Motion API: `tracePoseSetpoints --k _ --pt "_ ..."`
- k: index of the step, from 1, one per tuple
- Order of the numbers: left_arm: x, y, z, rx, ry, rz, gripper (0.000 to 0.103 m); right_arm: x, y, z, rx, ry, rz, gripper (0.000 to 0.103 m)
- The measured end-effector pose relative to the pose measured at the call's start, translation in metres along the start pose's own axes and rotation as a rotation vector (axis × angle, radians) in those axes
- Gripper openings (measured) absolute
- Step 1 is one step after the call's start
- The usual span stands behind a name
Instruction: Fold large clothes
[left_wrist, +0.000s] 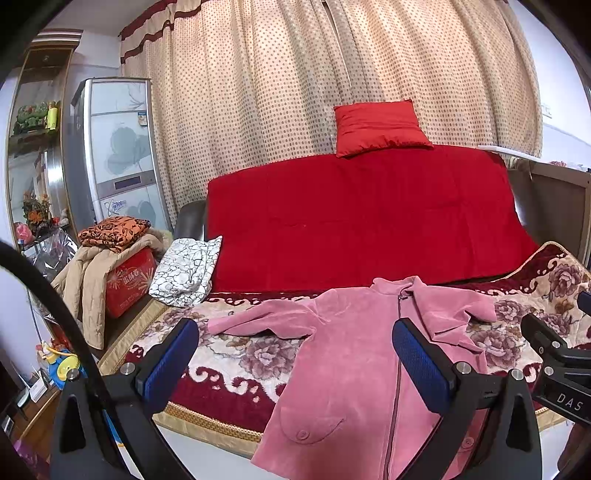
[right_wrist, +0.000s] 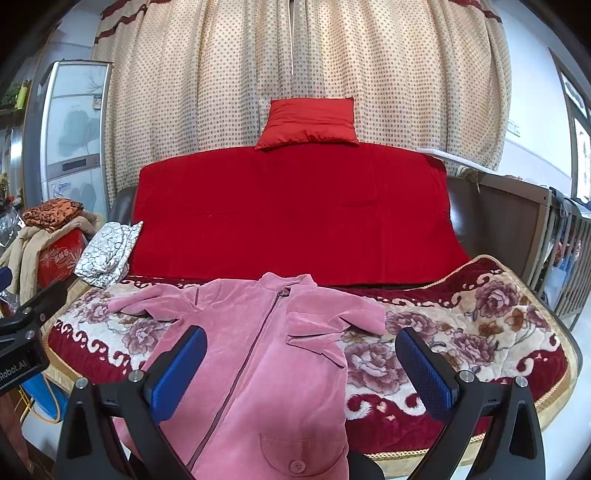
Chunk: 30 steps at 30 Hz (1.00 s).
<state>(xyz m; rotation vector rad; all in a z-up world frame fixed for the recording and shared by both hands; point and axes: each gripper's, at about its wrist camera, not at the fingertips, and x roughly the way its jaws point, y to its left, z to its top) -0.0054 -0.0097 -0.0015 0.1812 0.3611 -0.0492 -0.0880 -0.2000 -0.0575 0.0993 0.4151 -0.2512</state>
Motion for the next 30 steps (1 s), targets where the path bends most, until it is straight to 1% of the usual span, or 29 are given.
tracePoseSetpoints --k 12,20,30 --pt "0.0033 0.0015 -0.003 -0.004 0.012 -0.013 0.103 0.001 0.0024 -0.002 -0.005 0.007 -0.004 0.103" --pt "0.0034 -0.0002 -0.0045 -0.001 0.014 -0.018 0.103 -0.0061 0.0086 0.0005 -0.034 -0.017 -0.029 0.103" --pt "0.0045 -0.0003 -0.0055 0.006 0.021 -0.022 0.103 -0.0079 0.0055 0.0016 -0.023 -0.024 -0.025 0.103"
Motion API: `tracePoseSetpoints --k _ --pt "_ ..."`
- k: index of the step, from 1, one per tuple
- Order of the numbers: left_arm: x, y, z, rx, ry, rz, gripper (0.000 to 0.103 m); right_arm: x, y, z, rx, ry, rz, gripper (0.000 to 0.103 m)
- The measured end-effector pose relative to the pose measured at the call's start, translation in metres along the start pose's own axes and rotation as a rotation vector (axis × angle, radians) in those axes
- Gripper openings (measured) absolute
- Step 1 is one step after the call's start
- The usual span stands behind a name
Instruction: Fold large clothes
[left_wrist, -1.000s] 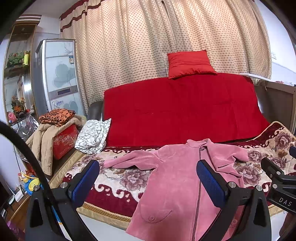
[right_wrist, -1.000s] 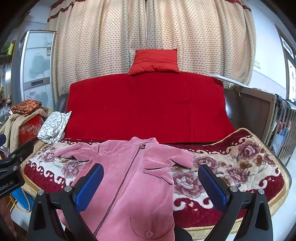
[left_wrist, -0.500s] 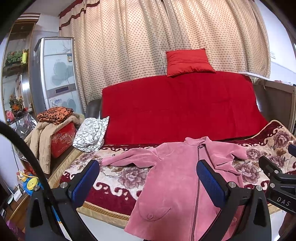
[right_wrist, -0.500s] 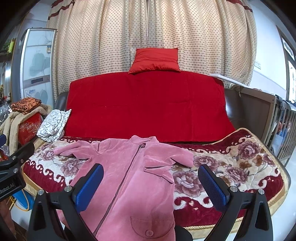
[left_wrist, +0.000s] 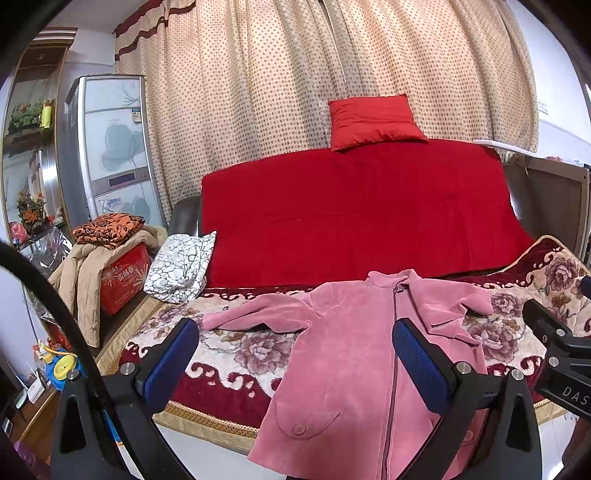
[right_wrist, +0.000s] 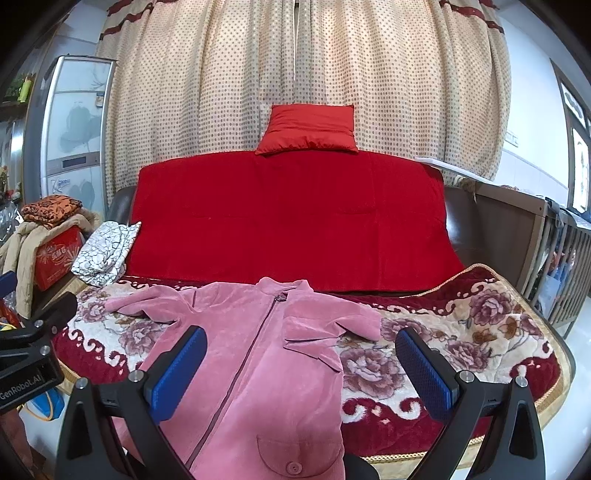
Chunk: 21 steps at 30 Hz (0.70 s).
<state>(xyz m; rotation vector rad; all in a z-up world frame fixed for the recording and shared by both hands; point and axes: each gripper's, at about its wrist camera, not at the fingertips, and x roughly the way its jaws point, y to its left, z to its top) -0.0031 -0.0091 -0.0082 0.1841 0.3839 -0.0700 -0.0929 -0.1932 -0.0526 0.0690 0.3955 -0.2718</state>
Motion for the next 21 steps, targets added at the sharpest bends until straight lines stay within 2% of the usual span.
tracePoseSetpoints --k 21 --pt "0.0028 -0.0017 -0.0025 0.002 0.009 0.0 0.103 0.0014 0.0025 -0.002 -0.009 0.009 0.005 0.103"
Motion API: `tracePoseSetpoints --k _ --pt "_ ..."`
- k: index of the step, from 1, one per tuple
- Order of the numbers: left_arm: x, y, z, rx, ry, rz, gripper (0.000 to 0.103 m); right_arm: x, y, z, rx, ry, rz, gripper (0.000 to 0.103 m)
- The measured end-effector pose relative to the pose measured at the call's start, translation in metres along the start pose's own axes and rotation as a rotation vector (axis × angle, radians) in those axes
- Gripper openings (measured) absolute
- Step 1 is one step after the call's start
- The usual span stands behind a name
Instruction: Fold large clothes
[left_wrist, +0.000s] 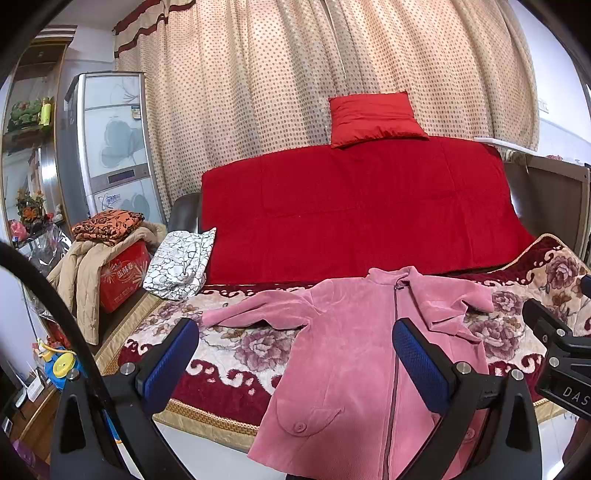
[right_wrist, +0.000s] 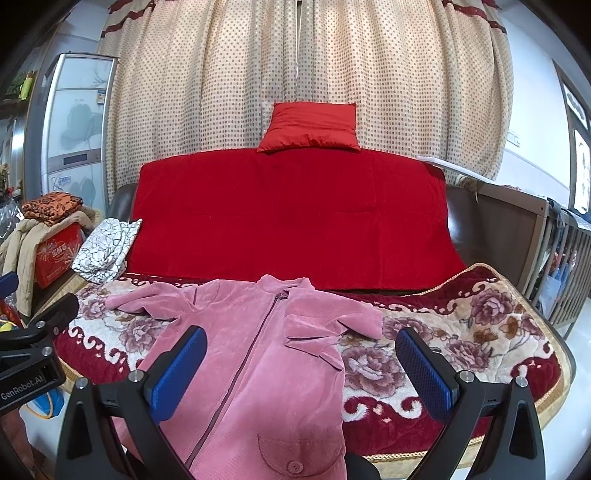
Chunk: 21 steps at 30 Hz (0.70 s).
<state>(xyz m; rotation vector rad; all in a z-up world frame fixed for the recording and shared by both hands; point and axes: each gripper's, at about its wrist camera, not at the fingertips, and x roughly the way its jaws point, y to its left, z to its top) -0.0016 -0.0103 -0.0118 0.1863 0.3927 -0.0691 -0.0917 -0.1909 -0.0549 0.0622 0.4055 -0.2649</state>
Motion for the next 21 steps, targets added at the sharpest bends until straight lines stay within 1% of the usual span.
tracePoseSetpoints --k 21 --pt "0.0098 0.0011 -0.0051 -0.001 0.024 -0.002 0.103 0.0101 0.003 -0.0018 -0.006 0.025 0.0 0.103"
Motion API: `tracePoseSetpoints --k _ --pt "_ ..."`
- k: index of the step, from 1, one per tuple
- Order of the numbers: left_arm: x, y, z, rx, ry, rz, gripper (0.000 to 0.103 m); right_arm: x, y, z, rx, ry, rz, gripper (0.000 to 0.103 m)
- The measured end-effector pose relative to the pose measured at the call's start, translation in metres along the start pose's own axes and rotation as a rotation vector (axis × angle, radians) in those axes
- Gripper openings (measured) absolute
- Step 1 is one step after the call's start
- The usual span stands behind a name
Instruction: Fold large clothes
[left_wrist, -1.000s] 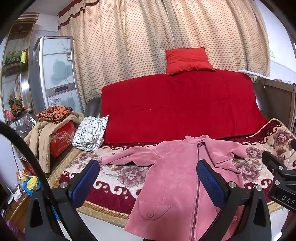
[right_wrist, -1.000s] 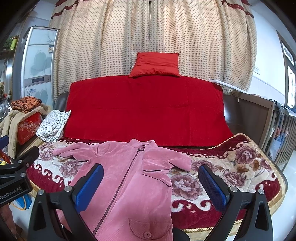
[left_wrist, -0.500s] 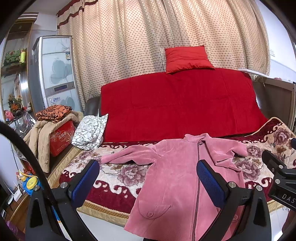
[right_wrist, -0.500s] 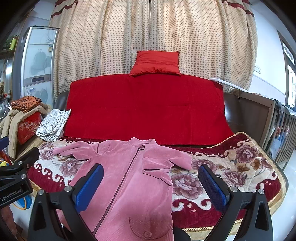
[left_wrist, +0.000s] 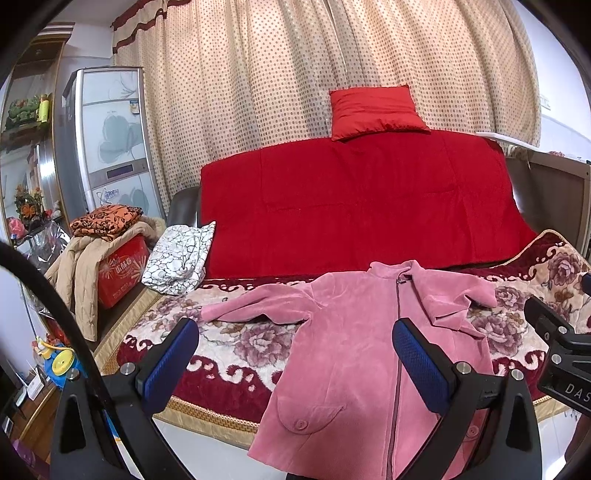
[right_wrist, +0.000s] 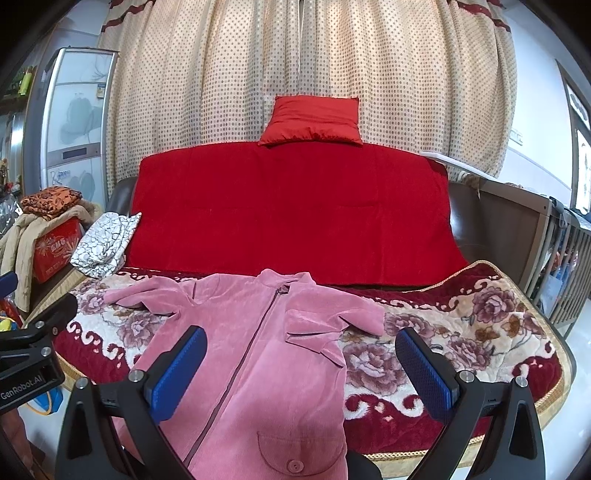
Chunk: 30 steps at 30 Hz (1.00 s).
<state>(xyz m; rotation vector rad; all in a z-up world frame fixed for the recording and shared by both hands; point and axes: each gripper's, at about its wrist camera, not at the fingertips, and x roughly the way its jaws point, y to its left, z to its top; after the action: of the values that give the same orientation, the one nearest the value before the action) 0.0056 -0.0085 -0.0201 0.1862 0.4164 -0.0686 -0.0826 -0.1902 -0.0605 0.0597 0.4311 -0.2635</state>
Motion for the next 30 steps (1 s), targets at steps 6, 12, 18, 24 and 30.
tracePoseSetpoints --k 6,12,18,24,30 --pt "0.0 0.0 0.0 0.0 0.0 0.0 0.103 0.001 0.001 0.0 -0.003 0.001 0.001 0.103" --pt "0.002 0.0 -0.001 0.001 0.0 0.001 0.103 0.002 0.002 0.0 -0.006 0.003 0.001 0.103" --pt "0.003 0.001 -0.001 0.001 0.003 0.0 0.103 0.004 0.003 -0.001 -0.006 0.01 0.003 0.103" --pt "0.006 0.002 -0.003 0.002 0.011 0.0 0.103 0.007 0.003 -0.002 -0.005 0.016 0.004 0.103" --pt "0.012 0.001 -0.006 0.002 0.027 -0.001 0.103 0.013 0.003 -0.005 -0.007 0.029 0.003 0.103"
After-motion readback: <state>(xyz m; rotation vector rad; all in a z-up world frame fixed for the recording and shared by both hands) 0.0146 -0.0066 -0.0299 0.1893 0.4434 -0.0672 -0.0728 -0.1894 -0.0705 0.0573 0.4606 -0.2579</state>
